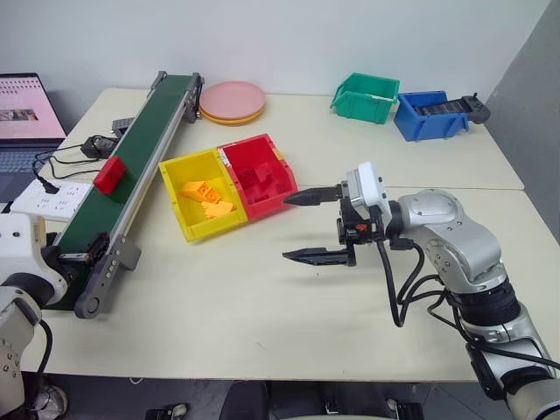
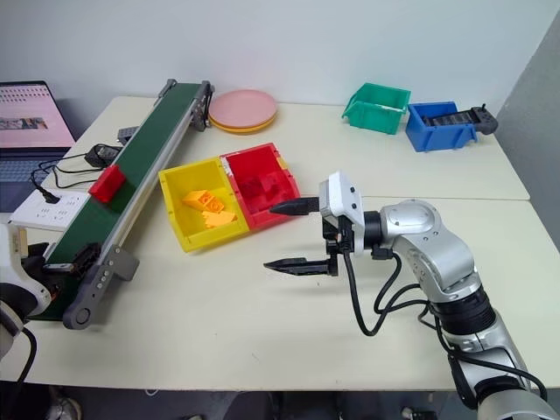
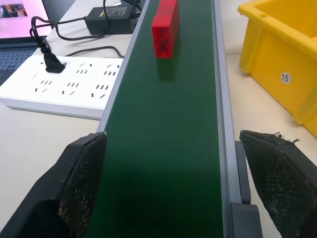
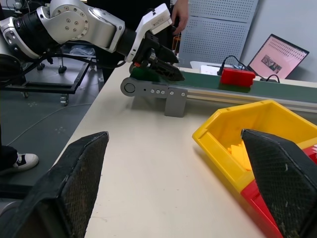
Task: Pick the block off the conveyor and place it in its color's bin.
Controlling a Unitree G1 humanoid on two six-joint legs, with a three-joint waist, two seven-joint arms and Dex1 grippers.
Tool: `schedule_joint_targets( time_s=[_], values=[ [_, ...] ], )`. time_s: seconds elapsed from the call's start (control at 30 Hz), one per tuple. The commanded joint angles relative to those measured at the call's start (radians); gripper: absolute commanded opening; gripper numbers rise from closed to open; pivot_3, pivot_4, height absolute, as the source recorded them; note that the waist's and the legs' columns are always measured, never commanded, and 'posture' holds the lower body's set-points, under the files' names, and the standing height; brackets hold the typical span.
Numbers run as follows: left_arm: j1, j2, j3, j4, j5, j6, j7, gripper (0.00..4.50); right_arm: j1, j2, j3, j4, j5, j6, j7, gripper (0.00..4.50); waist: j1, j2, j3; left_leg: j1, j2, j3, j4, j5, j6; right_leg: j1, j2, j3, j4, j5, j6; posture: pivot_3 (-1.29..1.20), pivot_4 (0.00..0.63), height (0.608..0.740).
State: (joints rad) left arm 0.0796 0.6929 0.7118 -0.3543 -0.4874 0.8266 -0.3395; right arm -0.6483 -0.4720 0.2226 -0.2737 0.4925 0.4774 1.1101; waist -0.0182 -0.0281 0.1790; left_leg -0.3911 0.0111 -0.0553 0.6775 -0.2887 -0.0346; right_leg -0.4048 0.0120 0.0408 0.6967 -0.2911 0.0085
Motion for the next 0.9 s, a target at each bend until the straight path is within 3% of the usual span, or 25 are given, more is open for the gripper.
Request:
schedule_joint_targets(
  time_s=[0.03, 0.27, 0.37, 0.9],
  values=[
    [-0.012, 0.021, 0.037, 0.0, -0.002, -0.002, -0.002, 4.46, -0.016, -0.006, -0.003, -0.051, 0.017, 0.006, 0.005, 4.5, 0.0, 0.0, 0.0, 0.0, 0.0, 0.0, 0.0, 0.0, 0.0, 0.0, 0.0, 0.0, 0.0, 0.0, 0.0, 0.0, 0.15, 0.74],
    [-0.023, 0.035, 0.033, 0.037, 0.003, 0.008, -0.001, 4.46, -0.019, -0.021, -0.004, -0.078, 0.054, 0.03, 0.053, 4.5, -0.001, 0.0, 0.0, 0.0, 0.0, 0.0, 0.0, 0.0, 0.0, 0.0, 0.0, 0.0, 0.0, 0.0, 0.0, 0.0, 0.15, 0.74],
    [-0.03, 0.041, 0.032, 0.059, 0.006, 0.013, -0.003, 4.01, -0.022, -0.029, -0.001, -0.078, 0.052, 0.024, 0.063, 4.5, -0.002, 0.0, 0.0, 0.0, 0.0, 0.0, 0.0, 0.0, 0.0, 0.0, 0.0, 0.0, 0.0, 0.0, 0.0, 0.0, 0.15, 0.74],
    [0.004, 0.022, 0.029, -0.007, 0.02, 0.036, 0.028, 0.57, -0.021, -0.036, -0.007, -0.086, 0.051, 0.02, 0.071, 4.5, -0.005, 0.0, 0.0, 0.0, 0.0, 0.0, 0.0, 0.0, 0.0, 0.0, -0.001, 0.0, 0.0, 0.0, 0.0, 0.0, 0.15, 0.74]
  ],
)
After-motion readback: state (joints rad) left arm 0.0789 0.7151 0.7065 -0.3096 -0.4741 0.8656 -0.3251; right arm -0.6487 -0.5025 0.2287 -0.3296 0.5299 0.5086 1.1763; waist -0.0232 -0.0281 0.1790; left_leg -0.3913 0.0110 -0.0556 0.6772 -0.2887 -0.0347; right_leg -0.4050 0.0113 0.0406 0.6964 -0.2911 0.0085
